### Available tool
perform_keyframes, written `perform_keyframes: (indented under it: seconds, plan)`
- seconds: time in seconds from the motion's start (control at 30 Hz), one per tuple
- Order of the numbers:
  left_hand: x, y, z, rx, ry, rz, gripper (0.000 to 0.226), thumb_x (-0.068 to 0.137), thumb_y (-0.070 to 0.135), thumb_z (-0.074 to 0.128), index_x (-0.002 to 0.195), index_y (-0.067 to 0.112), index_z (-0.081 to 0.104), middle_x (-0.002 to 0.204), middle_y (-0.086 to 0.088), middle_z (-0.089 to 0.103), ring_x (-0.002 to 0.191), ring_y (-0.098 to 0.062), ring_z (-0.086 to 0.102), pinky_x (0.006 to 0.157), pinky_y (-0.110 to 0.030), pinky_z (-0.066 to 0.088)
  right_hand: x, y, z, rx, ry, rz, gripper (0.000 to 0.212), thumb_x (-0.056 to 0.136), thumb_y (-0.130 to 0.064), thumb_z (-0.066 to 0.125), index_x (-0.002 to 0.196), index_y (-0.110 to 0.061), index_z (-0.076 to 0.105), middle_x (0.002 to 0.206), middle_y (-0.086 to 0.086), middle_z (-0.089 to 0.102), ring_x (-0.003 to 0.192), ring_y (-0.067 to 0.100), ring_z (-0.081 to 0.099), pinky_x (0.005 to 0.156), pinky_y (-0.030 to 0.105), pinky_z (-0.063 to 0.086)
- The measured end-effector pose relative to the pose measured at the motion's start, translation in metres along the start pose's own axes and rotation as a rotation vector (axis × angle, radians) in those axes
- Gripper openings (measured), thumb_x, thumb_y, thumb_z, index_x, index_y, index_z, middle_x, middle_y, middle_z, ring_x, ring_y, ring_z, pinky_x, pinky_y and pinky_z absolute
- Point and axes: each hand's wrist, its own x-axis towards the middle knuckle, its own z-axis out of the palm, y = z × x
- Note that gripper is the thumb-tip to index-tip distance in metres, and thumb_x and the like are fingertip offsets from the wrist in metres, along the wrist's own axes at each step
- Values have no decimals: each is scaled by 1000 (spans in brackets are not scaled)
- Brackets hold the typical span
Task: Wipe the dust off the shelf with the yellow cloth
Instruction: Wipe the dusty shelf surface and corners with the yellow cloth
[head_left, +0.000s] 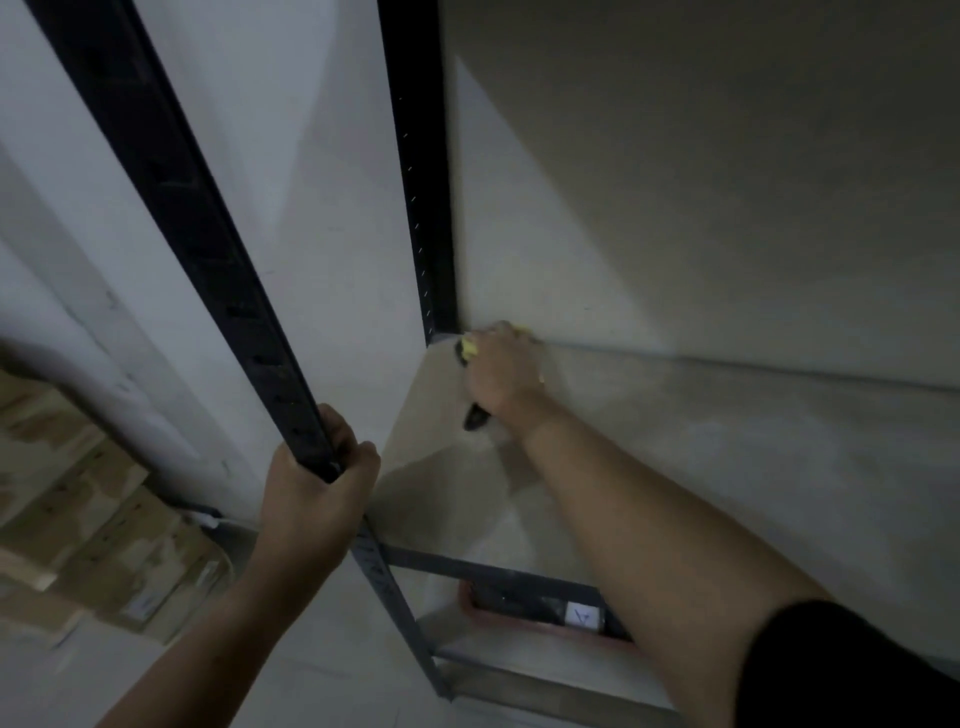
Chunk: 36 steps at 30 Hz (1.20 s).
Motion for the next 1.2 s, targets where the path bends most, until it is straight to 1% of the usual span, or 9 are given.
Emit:
perform_keyframes:
  seconds: [0.3,0.5,0.57,0.63,0.73,0.8,0.93,1.03,1.2]
  plan:
    - [0,1,-1,-18,5,-5,33,80,18,56,61,37,37,57,12,40,54,-5,41,54,-20,37,-56,-26,-2,53,-210,-504,26,86,-9,49,109,-10,62,119,10,59,114,30,51,102,38,35]
    - [2,-2,-1,-33,14,1,45,86,3,57,67,32,29,59,11,31,54,-8,33,51,-17,31,-180,-7,-47,394,-429,-528,45,83,0,56,125,-12,64,126,12,56,121,26,48,102,32,42]
    - [3,-3,-2,-32,-3,-21,54,90,-5,57,64,34,31,58,12,32,53,-8,33,52,-19,32,-188,25,-73,495,-404,-446,47,80,5,55,123,-11,66,130,8,58,124,15,47,108,14,32]
    - [3,-2,-2,-31,-18,-41,59,92,-9,56,61,36,33,57,13,32,53,-8,33,58,-28,33,-179,73,-96,496,-197,-279,48,82,6,54,126,-11,63,133,1,55,125,5,46,107,3,24]
    - [2,1,-3,-19,-21,-61,61,93,-12,55,60,35,34,56,12,33,53,-9,34,61,-33,30,-154,173,-115,327,106,148,46,88,7,54,133,-3,55,141,15,51,127,14,49,108,14,33]
    - [1,2,-3,-9,-10,-62,60,93,-10,56,59,35,36,55,12,35,52,-7,36,60,-33,31,-152,229,-113,217,138,399,41,92,-4,53,133,-4,55,143,18,50,123,21,53,106,22,39]
    - [0,1,-2,-9,22,-74,50,92,-8,58,65,27,35,55,11,37,50,-6,38,59,-33,32,-159,228,-85,24,84,513,41,92,-17,53,132,-10,56,136,18,55,120,37,55,104,42,44]
    - [0,2,-3,-31,13,-68,48,90,0,60,61,33,38,55,12,38,52,-7,39,60,-34,33,-166,142,-59,63,60,319,45,89,-18,53,134,-18,56,138,10,54,120,31,54,104,36,44]
    - [-3,11,-6,-51,-16,-77,27,79,19,57,61,32,41,56,11,39,53,-9,40,60,-34,34,-218,3,-30,319,-139,-261,45,84,-5,50,125,-16,64,140,7,51,128,25,45,111,33,35]
